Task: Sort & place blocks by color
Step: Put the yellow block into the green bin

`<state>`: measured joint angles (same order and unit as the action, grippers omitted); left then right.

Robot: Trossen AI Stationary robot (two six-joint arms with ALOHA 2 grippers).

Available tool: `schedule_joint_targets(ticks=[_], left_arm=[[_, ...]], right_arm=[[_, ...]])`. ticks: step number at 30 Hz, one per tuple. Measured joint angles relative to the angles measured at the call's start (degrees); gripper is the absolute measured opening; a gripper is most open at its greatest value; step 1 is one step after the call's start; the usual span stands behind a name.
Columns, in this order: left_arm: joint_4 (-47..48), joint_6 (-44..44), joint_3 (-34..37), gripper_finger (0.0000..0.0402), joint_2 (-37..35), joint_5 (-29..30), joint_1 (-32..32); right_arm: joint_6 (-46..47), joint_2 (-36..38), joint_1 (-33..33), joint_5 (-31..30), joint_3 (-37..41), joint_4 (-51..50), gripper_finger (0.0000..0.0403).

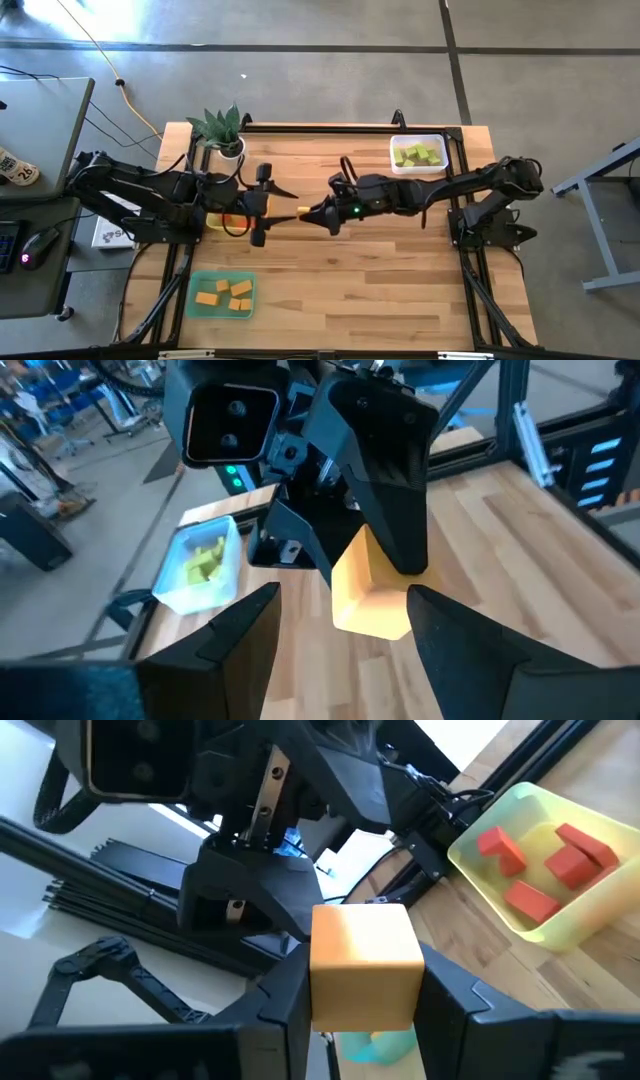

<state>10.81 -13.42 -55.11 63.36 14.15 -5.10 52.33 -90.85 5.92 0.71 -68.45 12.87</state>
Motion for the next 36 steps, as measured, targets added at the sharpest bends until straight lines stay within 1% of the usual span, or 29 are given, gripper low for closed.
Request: schedule_joint_targets(ticks=[4, 9, 13, 15, 17, 20, 28, 36], left_arm=[[0.29, -1.90, 0.05, 0.0211, -0.01, 1.76, 0.02], [0.76, -5.00, 0.07, 0.0211, -0.38, 2.21, 0.04], [0.97, -5.44, 0.07, 0.0211, -0.38, 2.59, 0.09], [0.96, -5.74, 0.07, 0.0211, -0.28, 2.84, 0.04], [1.20, -6.81, 0.09, 0.0211, -0.22, 4.44, 0.04], [1.21, -8.23, 0.09, 0.0211, -0.30, 4.91, 0.10], [1.62, -8.85, 0.09, 0.0211, -0.27, 7.08, 0.22], [-0.59, -10.29, 0.09, 0.0211, 0.01, 7.34, 0.20]], right_arm=[[0.19, 0.02, -0.31, -0.21, 0.00, -1.14, 0.0106], [0.27, 0.02, -0.96, -0.67, 0.00, -1.12, 0.0106], [0.74, 0.00, -2.19, -0.64, 0.00, -1.10, 0.0106], [0.99, -0.06, -2.97, -1.61, -0.02, -0.42, 0.0106], [1.02, -0.09, -3.63, -1.46, -0.13, 0.01, 0.0106], [1.40, -0.09, -4.13, -1.51, -0.13, 0.40, 0.0106], [1.64, -0.09, -4.22, 0.26, -0.13, 3.06, 0.0106], [3.23, -0.28, -3.70, -0.89, -0.13, 4.30, 0.0106]])
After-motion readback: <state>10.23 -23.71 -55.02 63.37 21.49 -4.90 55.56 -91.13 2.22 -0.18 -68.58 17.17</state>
